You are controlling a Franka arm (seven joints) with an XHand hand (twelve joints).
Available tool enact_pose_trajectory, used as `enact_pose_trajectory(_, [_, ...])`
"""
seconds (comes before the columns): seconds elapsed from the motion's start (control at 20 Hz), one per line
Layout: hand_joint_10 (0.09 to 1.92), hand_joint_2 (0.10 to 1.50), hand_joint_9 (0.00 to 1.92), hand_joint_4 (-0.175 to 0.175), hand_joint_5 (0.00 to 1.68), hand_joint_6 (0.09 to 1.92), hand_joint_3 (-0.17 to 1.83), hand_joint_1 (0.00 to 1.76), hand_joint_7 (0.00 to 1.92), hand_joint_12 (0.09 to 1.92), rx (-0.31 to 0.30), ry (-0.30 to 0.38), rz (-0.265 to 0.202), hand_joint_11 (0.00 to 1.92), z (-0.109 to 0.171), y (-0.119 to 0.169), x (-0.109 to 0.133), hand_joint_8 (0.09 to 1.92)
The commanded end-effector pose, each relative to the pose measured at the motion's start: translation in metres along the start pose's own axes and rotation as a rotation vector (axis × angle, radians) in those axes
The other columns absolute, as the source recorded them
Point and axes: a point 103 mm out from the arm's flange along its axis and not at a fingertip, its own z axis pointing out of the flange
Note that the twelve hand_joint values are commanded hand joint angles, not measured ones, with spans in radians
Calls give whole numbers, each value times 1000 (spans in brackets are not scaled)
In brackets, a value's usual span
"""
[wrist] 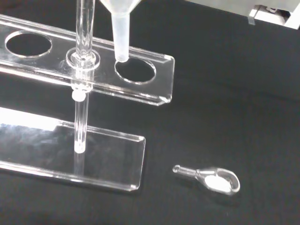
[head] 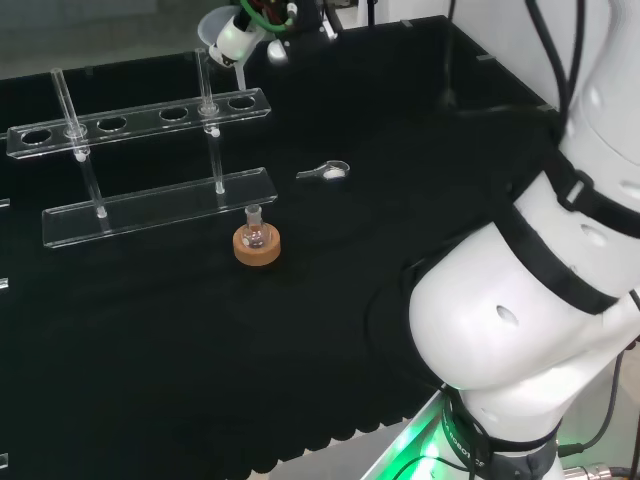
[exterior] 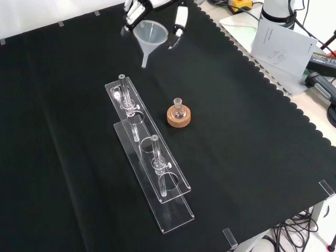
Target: Place the funnel on the round-bottom flask.
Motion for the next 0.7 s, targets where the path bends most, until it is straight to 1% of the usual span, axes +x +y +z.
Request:
enact_pose_trajectory(0.05, [379,809,1297,-61,650,533,457,700,905,1055,8,52,50,906,7,-51,6,682])
enact_pose_trajectory(0.2, [378,809,1297,-62,648,539,458,700,904,1055,12,59,29,906,13,-62,9,685])
enact_pose_trajectory(0.25, [378,809,1297,-63,647,540,458,700,904,1055,21,55,44,906,17,-64,12,686])
enact_pose_trajectory(0.3, [378,809,1296,-63,646,542,458,700,903,1055,19,61,40,906,20,-68,13,687])
enact_pose_trajectory(0.4, [378,809,1296,-63,645,545,458,699,902,1055,14,68,18,906,27,-74,19,688])
enact_pose_trajectory(0.5, [378,809,1295,-63,644,548,458,699,901,1055,22,72,-4,906,37,-79,22,690])
enact_pose_trajectory(0.6, [378,809,1294,-63,643,550,459,699,901,1055,22,71,-17,906,48,-81,26,691])
enact_pose_trajectory(0.7, [378,809,1294,-64,643,553,459,700,901,1055,8,73,-29,905,59,-81,28,693])
